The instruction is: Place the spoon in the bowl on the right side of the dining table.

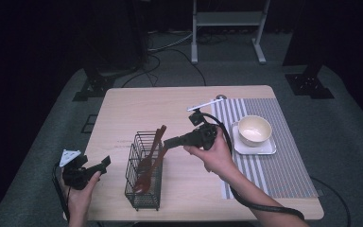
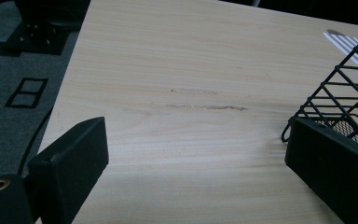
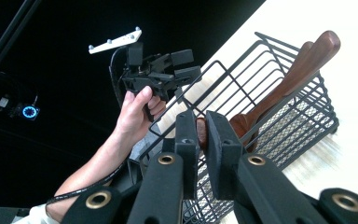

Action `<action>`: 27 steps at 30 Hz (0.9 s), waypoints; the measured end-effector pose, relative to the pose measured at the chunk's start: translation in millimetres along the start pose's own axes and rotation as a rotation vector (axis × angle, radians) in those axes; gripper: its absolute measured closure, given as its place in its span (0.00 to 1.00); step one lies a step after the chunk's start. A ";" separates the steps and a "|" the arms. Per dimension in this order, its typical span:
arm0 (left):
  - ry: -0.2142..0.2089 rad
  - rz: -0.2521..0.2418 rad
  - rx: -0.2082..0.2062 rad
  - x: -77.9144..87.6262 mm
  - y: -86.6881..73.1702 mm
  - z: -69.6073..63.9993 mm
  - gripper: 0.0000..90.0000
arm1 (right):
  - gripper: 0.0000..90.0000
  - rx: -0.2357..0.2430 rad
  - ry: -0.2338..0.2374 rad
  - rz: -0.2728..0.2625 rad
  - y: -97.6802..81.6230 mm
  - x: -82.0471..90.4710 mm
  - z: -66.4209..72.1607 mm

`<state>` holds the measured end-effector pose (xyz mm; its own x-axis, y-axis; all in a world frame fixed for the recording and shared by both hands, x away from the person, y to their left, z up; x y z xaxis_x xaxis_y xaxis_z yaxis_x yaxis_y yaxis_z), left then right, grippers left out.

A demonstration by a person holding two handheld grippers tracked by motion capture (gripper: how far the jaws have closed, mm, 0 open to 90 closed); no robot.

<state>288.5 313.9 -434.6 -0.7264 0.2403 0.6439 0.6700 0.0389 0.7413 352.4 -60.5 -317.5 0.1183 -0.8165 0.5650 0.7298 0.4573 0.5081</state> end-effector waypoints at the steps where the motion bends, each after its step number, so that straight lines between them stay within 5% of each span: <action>1: 0.000 -0.001 0.001 0.1 0.0 0.0 0.05 | 0.93 0.000 0.001 -0.001 0.1 0.7 -0.2; 27: 0.003 -0.004 -0.004 0.6 0.4 0.2 0.05 | 0.93 -0.038 0.028 -0.048 -2.2 23.9 -7.4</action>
<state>288.3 314.3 -434.0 -0.7298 0.2373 0.6412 0.6662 0.0363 0.7449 358.7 -83.6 -309.9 0.1009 -0.8472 0.5216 0.7601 0.4039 0.5090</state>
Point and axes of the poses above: each handheld gripper's, and its own axes: x roughly backward along the jaws, y roughly out of its top, z roughly to its left, the point moved 1 cm from there along -x, roughly forward along the jaws, and after that the axes turned 11 degrees about z, right-handed, at the moved point
